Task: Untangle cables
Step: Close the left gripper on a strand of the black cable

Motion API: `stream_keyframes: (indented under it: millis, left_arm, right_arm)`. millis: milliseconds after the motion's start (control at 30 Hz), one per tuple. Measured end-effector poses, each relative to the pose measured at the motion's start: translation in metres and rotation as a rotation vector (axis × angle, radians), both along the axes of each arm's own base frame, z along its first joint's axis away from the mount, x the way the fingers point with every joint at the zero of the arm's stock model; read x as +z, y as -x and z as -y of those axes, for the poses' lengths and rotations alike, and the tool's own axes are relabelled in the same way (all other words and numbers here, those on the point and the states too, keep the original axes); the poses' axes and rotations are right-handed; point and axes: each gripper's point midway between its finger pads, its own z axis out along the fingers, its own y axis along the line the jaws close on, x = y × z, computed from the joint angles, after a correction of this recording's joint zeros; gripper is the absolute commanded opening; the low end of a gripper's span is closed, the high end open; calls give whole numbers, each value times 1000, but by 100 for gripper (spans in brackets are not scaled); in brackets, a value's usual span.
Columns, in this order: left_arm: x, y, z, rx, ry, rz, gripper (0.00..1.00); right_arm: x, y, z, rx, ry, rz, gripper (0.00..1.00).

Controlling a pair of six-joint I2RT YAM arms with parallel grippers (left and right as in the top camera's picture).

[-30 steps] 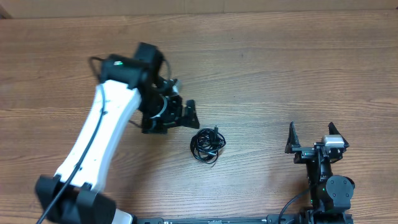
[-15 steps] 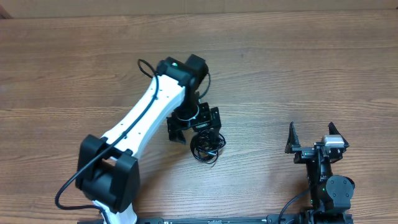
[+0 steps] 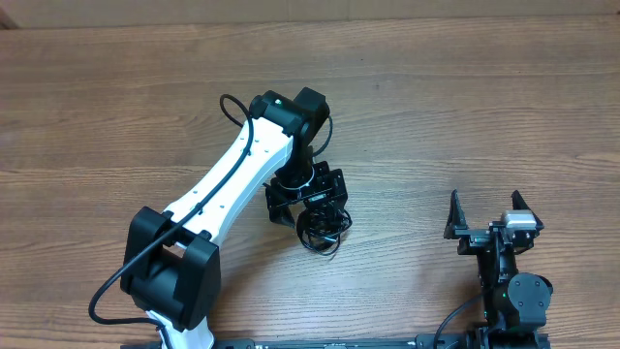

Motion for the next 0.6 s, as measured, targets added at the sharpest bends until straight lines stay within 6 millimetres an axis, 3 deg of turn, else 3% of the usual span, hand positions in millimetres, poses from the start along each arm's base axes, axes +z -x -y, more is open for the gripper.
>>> stream_keyframes:
  millis: [167, 300, 467, 600]
  left_arm:
    - [12, 1, -9, 29, -34, 41, 95]
    - [49, 5, -19, 63, -14, 156, 96]
    - [89, 28, -54, 199, -97, 242, 100]
    - [96, 34, -73, 292, -181, 260, 99]
  right_arm:
    - [0, 0, 0, 0, 0, 0, 100]
    - [0, 0, 0, 0, 0, 0, 100]
    - [0, 0, 0, 0, 0, 0, 100]
    - [0, 0, 0, 0, 0, 0, 100]
